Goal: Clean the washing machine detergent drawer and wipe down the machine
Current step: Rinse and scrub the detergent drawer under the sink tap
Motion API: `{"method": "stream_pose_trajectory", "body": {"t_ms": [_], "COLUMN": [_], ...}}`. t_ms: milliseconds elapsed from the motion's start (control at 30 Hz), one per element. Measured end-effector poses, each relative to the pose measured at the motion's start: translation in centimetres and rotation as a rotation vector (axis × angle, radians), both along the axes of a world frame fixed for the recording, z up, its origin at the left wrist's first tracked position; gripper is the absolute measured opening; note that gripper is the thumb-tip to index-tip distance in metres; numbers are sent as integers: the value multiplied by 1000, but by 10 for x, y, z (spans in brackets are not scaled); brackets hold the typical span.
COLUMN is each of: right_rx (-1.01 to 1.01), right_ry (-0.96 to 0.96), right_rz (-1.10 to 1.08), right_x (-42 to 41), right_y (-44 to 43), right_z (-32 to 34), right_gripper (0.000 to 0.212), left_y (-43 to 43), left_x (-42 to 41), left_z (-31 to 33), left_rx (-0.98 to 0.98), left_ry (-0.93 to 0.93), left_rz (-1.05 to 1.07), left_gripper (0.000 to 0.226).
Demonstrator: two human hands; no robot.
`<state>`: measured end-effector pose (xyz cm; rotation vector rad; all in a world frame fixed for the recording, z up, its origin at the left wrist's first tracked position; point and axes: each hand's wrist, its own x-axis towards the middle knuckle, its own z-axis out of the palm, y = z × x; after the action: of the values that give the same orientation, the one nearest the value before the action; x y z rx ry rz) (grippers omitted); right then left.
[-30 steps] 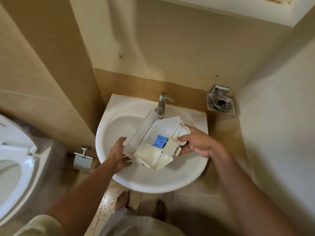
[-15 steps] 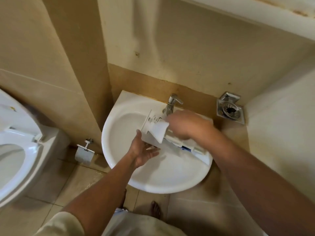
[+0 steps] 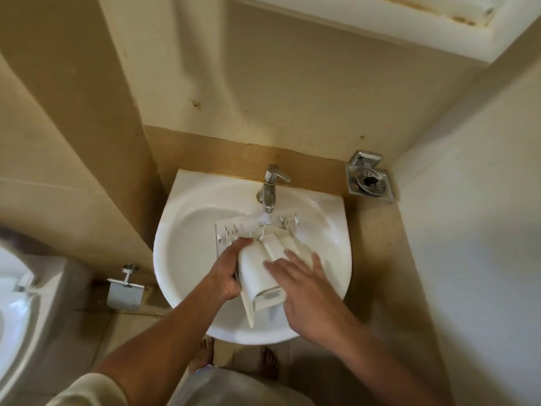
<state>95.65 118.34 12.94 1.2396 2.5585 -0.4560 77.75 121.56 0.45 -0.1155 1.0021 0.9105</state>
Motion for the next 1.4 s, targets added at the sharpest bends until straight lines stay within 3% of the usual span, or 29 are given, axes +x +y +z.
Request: {"method": "stream_pose_trajectory", "body": {"t_ms": [133, 233, 300, 433, 600, 833, 967, 1100, 1233, 1333, 1400], "right_rx": [-73, -319, -396, -300, -540, -275, -400, -350, -426, -347, -372], "right_ry": [420, 454, 460, 446, 568, 585, 565, 623, 587, 595, 576], "right_rz": [-579, -960, -1058, -1044, -1192, -1074, -945, -963, -872, -931, -890], "right_x": [29, 27, 25, 26, 12, 3, 0, 5, 1, 16, 17], "right_y": [10, 29, 38, 45, 51, 57, 52, 56, 48, 59, 59], "right_z": [-4, -26, -38, -42, -31, -26, -32, -29, -35, -36, -36], "right_gripper": [65, 71, 63, 47, 56, 46, 52, 49, 49, 52, 51], "left_y": [1, 3, 7, 18, 24, 20, 11, 1, -12, -17, -18], "left_x": [-15, -19, -16, 1, 0, -2, -11, -14, -16, 4, 10], "left_z": [-4, 1, 8, 24, 24, 13, 8, 6, 2, -2, 3], "left_rx": [51, 63, 66, 91, 80, 86, 121, 67, 83, 14, 34], "left_ry": [72, 88, 106, 147, 99, 156, 208, 254, 282, 297, 288], "left_rz": [58, 34, 31, 2, 41, 28, 134, 145, 249, 202, 236], "left_gripper": [48, 41, 39, 34, 43, 49, 34, 48, 37, 49, 44]}}
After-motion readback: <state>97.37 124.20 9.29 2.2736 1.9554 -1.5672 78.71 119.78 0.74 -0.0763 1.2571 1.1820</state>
